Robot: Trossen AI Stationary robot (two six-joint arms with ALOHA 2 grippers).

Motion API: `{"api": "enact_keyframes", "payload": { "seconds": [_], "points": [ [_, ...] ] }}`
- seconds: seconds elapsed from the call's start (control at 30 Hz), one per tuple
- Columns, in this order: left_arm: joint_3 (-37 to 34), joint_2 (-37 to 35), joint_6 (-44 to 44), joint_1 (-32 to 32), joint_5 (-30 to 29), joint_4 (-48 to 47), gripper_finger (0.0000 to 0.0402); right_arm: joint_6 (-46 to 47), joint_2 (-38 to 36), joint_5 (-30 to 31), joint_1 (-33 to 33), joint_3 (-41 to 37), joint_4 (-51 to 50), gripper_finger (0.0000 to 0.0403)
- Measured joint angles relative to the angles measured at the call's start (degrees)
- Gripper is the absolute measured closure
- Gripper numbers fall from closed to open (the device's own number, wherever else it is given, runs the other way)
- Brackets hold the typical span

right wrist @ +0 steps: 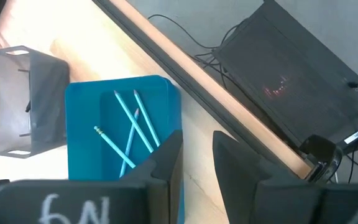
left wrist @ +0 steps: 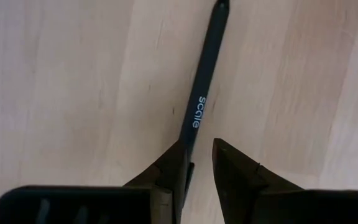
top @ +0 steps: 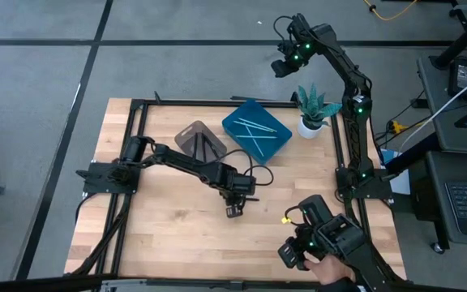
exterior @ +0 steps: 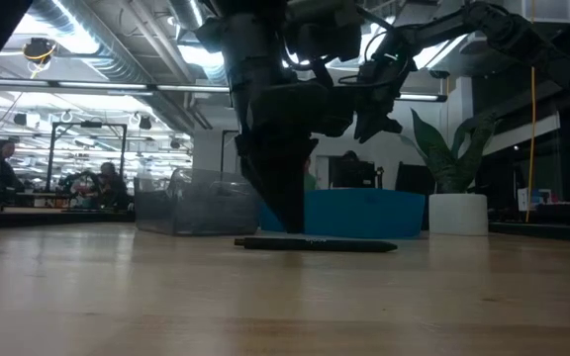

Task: Sort pens & pencils
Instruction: Put the black pen into the black bin

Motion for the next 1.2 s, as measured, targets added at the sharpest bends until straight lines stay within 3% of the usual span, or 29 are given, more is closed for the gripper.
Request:
{"api": "enact_keyframes", "payload": {
  "seconds": [0.63, 0.9, 1.2],
  "points": [
    [0.07, 2.38, 0.83, -0.02, 3.05, 1.6, 0.0332, -0.35, 0.0, -1.26, 0.02, 0.0, 0.07, 0.0313],
    [0.07, 2.43, 1.31, -0.02, 3.03, 2.16, 0.0388, -0.13, 0.0, -1.27, 0.02, 0.0, 0.07, 0.0313],
    [0.32, 2.51, -0.24, -0.19, 2.23, 2.25, 0.0388, 0.76, 0.0, -1.27, 0.02, -0.01, 0.07, 0.0313]
  ]
}}
